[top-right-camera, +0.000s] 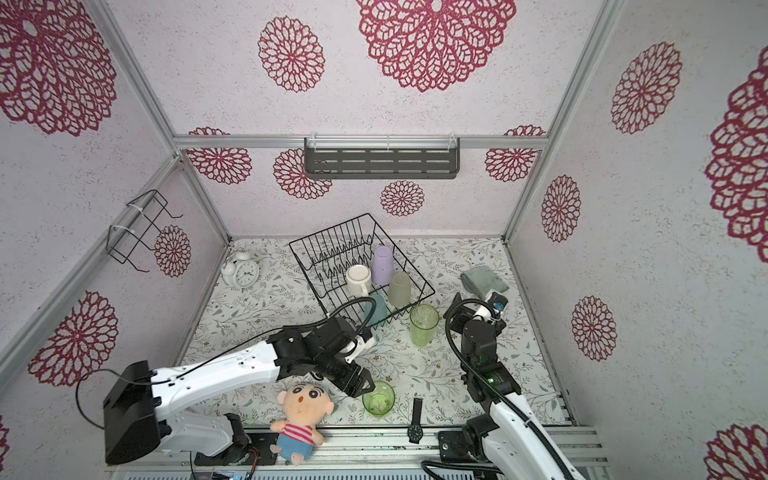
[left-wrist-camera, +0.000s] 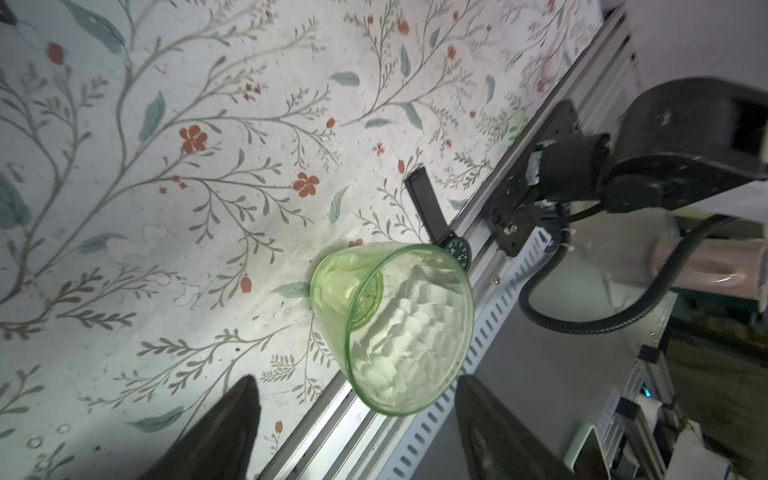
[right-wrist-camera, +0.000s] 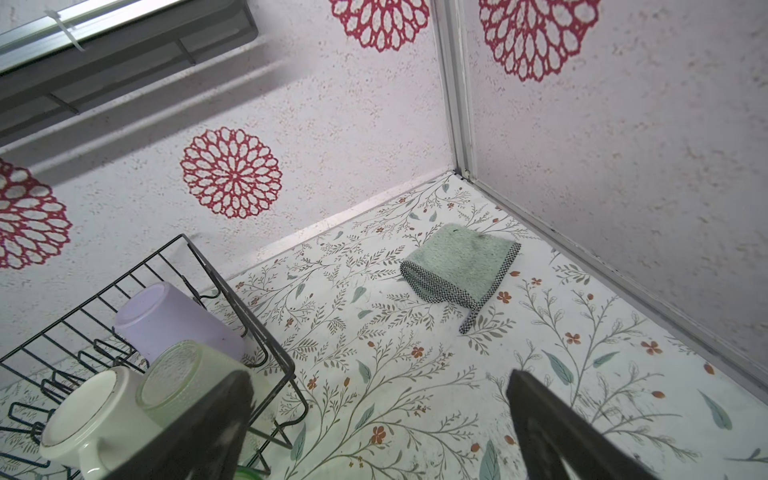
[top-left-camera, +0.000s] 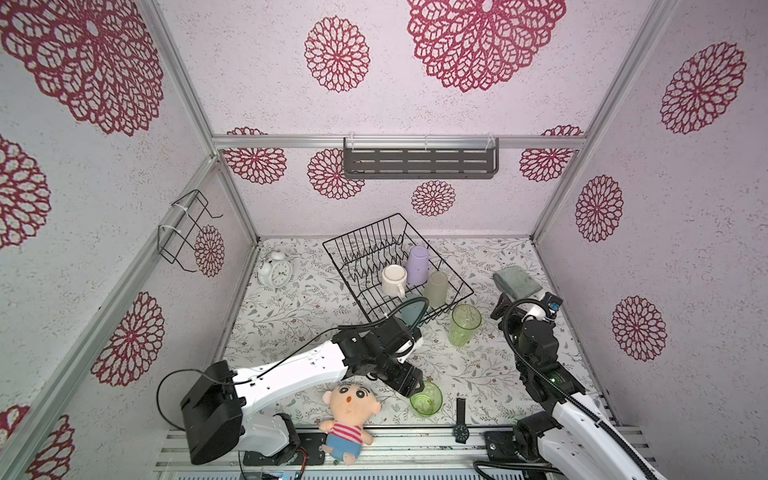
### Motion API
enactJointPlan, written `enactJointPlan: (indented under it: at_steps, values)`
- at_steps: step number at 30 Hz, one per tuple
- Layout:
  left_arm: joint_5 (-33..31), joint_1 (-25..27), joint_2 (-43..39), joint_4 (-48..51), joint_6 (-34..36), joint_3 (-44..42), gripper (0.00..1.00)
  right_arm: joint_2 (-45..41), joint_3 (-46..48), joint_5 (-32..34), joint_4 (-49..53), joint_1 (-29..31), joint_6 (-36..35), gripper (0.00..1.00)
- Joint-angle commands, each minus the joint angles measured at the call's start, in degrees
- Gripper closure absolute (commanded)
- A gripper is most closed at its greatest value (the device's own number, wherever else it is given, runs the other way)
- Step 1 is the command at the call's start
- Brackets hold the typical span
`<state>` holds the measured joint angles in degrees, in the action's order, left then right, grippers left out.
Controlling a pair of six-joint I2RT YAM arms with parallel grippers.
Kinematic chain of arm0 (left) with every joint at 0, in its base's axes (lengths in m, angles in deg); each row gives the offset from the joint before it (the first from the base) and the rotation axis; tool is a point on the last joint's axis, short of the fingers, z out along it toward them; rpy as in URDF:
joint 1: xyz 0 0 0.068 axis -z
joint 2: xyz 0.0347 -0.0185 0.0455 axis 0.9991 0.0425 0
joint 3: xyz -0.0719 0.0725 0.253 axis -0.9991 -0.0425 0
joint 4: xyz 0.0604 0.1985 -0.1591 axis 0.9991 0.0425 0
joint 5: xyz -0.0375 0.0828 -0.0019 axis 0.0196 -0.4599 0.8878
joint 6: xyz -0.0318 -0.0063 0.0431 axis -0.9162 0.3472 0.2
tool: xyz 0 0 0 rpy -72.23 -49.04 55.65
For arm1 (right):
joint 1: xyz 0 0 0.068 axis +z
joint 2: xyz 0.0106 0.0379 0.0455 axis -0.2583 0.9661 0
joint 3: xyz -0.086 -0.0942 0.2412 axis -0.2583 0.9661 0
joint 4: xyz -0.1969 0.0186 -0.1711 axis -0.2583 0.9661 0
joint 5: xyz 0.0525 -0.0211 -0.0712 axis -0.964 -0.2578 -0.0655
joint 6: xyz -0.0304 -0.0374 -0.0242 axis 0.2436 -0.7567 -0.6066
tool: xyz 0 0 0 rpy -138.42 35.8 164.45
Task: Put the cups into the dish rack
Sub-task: 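Grasp the bright green cup nearest the robot with the left gripper, then lift and carry the bright green cup toward the right gripper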
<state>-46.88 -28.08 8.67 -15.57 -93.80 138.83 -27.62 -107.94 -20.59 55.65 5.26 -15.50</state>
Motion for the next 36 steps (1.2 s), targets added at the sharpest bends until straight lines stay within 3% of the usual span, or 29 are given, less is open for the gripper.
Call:
enactJointPlan:
  at_steps: [1,15,19,29,36]
  values:
    - [-2.4,1.4,2.8,2.9,2.6,2.6,0.22,-0.9,0.1,1.4,-1.6,-0.6,2.2,0.01]
    - [-8.4,5.9,16.4,8.9,4.9,10.8,0.24,-1.6,1.0,0.2,-0.8,-1.4,3.1,0.01]
    - [-10.3,7.1,18.7,10.8,5.9,13.3,0.36,-2.2,1.2,0.1,-0.2,-1.6,3.1,0.01]
    - [-14.9,7.4,18.1,13.7,6.1,16.0,0.81,-2.6,1.4,-0.5,0.1,-2.0,3.4,0.01]
    - [-17.5,7.4,14.2,15.3,7.0,19.4,0.96,-0.3,-0.6,-1.7,0.4,-2.5,2.5,0.01]
